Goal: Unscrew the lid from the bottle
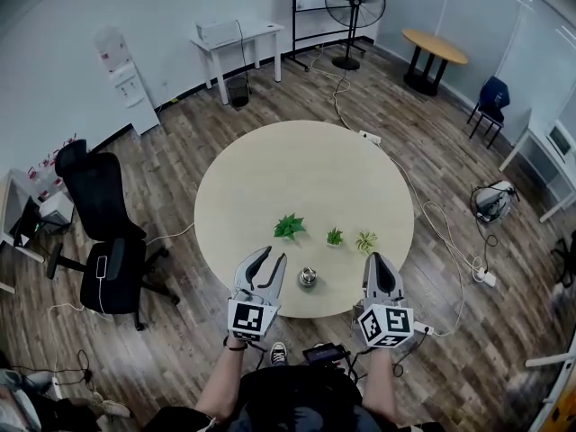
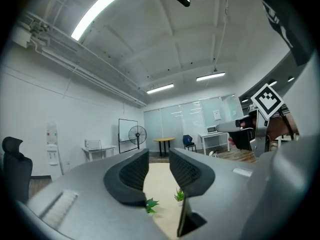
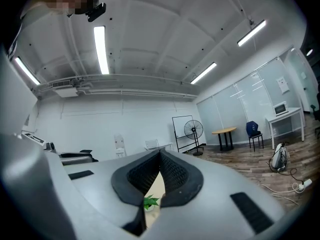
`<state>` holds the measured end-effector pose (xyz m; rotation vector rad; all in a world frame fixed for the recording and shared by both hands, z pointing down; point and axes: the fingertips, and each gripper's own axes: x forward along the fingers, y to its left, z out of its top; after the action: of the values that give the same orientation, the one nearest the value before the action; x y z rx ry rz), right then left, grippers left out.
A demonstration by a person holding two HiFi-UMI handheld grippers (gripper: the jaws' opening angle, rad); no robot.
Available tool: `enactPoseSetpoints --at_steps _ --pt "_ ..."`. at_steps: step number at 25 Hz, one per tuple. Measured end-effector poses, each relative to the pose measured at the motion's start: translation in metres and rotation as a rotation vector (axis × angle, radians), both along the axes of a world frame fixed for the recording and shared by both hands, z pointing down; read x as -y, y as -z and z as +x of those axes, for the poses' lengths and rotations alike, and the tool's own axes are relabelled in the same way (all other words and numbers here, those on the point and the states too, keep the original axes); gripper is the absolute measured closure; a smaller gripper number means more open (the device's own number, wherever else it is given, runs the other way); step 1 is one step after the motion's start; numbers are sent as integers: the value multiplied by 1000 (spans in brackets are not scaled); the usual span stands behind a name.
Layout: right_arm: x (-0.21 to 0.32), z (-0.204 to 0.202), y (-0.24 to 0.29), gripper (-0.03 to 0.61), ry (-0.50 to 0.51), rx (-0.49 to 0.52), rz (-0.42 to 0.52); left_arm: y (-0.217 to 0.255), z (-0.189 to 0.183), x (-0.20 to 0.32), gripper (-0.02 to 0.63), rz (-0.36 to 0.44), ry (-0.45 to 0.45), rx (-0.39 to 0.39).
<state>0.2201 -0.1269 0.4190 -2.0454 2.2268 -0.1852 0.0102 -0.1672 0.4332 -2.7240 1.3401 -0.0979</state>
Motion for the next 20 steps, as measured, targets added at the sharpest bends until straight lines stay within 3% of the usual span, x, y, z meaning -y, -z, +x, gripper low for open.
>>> enactPoseSetpoints --at_steps 4,8,15,20 --pt "-1 2 -6 574 11 5 -16 -6 17 -9 242 -4 -83 -24" --pt "0 3 -10 575 20 -6 -31 1 23 -13 208 49 -97 -73" --pt "4 11 -19 575 20 -8 -55 -46 36 -5 207 68 -93 -42" --pt "7 15 -28 574 22 0 -72 -120 52 -7 207 -18 -105 -26"
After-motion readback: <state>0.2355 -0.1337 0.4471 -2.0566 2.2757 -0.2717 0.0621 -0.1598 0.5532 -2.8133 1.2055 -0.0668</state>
